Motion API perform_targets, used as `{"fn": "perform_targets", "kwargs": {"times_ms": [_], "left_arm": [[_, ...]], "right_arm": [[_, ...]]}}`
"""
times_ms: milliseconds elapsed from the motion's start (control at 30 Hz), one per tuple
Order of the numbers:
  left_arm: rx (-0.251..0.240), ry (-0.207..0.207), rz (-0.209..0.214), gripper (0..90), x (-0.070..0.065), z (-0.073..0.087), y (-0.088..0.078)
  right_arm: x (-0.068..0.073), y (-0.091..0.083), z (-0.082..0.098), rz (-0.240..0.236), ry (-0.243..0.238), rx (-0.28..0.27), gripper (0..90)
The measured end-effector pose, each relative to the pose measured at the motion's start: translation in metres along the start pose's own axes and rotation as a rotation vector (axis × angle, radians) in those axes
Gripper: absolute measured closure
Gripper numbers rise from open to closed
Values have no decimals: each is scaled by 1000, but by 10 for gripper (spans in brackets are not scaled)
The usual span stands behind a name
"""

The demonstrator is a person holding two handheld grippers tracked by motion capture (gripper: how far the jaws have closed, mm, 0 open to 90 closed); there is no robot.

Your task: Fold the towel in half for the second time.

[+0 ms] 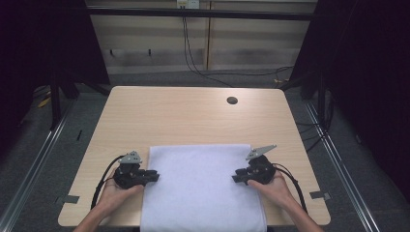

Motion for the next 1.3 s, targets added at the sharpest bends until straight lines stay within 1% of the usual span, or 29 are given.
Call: {"fn": "perform_targets", "kwargs": {"times_ms": [33,67,100,133,167,200,267,300,333,400,467,500,567,633,700,767,833,900,967,1000,1033,1067,1100,1133,1167,1200,1233,1267,1300], "left_arm": [[12,10,0,727,-5,3,-2],[19,33,-21,722,-8,6,-4],[19,33,-23,722,-12,9,-5],[29,34,-6,721,-15,11,-6],[27,38,-8,721,-16,12,-7],[29,39,-11,721,-16,13,-7],[25,20,7,719,-14,11,-7],[23,18,10,721,-12,10,-6],[21,13,14,721,-11,8,-6],[31,9,21,716,-10,7,-5],[32,18,6,713,-10,6,-5],[34,17,4,711,-10,6,-5],[35,16,10,698,-10,6,-5],[31,3,23,692,-10,6,-5],[31,-5,30,673,-9,5,-6],[20,1,19,660,-7,1,-7],[-6,-1,9,633,-2,-6,-9],[-40,-26,-12,612,10,-19,-11],[-66,-17,-43,602,23,-27,-12],[-62,-22,-23,581,27,-30,-11],[-71,-16,-40,569,31,-33,-11],[-89,-13,-50,559,35,-36,-11],[-84,-21,-43,550,39,-39,-11],[-84,-25,-68,545,45,-41,-11],[-97,-28,-81,531,51,-44,-10],[-115,-46,-72,527,55,-46,-9],[-106,-65,-77,523,61,-46,-6],[-94,-68,-89,506,65,-47,-3],[-91,-72,-85,501,67,-48,1]], "right_arm": [[8,-1,2,-12,-20,16,665],[14,-3,5,-21,-29,26,665],[19,-5,8,-21,-31,32,663],[24,-8,10,-40,-22,35,658],[26,-10,12,-43,-23,35,651],[25,-13,14,-24,-18,24,645],[10,-21,12,22,3,-21,631],[-1,-25,9,59,17,-52,625],[-13,-30,8,90,27,-62,617],[-38,-37,3,155,20,-80,591],[-59,-38,-1,178,49,-96,568],[-67,-37,-2,182,61,-104,555],[-77,-30,-4,163,78,-105,537],[-81,-21,-4,151,79,-77,533],[-84,-13,-4,152,91,-67,549],[-85,-9,-4,148,98,-65,584],[-85,-8,-3,150,97,-62,621],[-86,-8,-2,151,104,-64,699],[-85,-7,-1,136,112,-77,777],[-85,-7,-2,130,114,-84,799],[-85,-7,-2,129,115,-78,826],[-85,-7,-2,126,114,-76,841],[-85,-8,-2,125,115,-76,847],[-85,-7,-2,119,116,-83,850],[-86,-7,-2,118,118,-83,853],[-87,-7,-2,115,121,-84,854],[-87,-7,-2,115,120,-84,854],[-88,-7,-2,118,117,-84,854],[-88,-7,-2,118,121,-82,853]]}}
Point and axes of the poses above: each handheld gripper's, and its own axes: y roughly forward along the jaws, z roughly out of its underside, x roughly to its left, the point moved 7 cm from there along y, roughly forward along the jaws, and after that the axes turned 8 degrees about -y, right-handed, at the moved point
